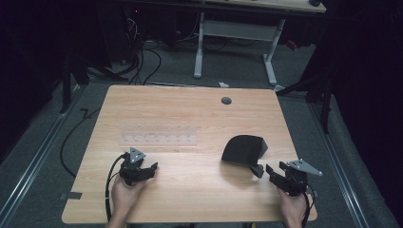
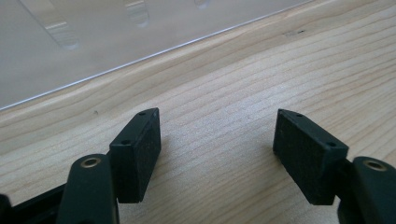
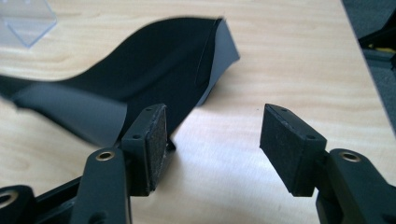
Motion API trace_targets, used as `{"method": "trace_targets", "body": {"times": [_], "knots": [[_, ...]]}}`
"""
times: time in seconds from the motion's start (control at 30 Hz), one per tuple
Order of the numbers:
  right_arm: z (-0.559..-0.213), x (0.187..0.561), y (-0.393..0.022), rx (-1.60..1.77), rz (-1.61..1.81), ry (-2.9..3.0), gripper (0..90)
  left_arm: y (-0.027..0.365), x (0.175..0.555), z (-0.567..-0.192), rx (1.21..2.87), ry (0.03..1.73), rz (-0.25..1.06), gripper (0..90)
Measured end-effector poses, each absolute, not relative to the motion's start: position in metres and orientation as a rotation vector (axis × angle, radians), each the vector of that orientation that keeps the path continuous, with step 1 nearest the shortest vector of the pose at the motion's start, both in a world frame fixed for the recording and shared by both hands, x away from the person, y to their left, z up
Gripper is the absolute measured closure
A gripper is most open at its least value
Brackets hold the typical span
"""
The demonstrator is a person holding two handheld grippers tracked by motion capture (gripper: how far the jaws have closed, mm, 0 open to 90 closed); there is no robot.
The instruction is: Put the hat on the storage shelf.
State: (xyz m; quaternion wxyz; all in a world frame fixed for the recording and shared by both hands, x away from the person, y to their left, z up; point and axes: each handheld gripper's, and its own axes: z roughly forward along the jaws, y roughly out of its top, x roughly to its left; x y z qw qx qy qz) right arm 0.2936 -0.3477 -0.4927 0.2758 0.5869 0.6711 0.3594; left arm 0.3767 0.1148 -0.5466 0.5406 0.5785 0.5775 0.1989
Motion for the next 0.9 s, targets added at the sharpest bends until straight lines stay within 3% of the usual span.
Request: {"method": "trace_targets", "body": {"times": [0.6, 0.9], "knots": [[-0.478, 0.352, -0.349, 1.622, 1.01, 1.88, 28.0, 0.115, 0.376, -0.547, 1.377, 1.37, 0.471, 32.6], [-0.482, 0.375, -0.35, 1.631, 1.042, 1.927, 25.6, 0.114, 0.377, -0.547, 1.377, 1.371, 0.473, 32.5]]}}
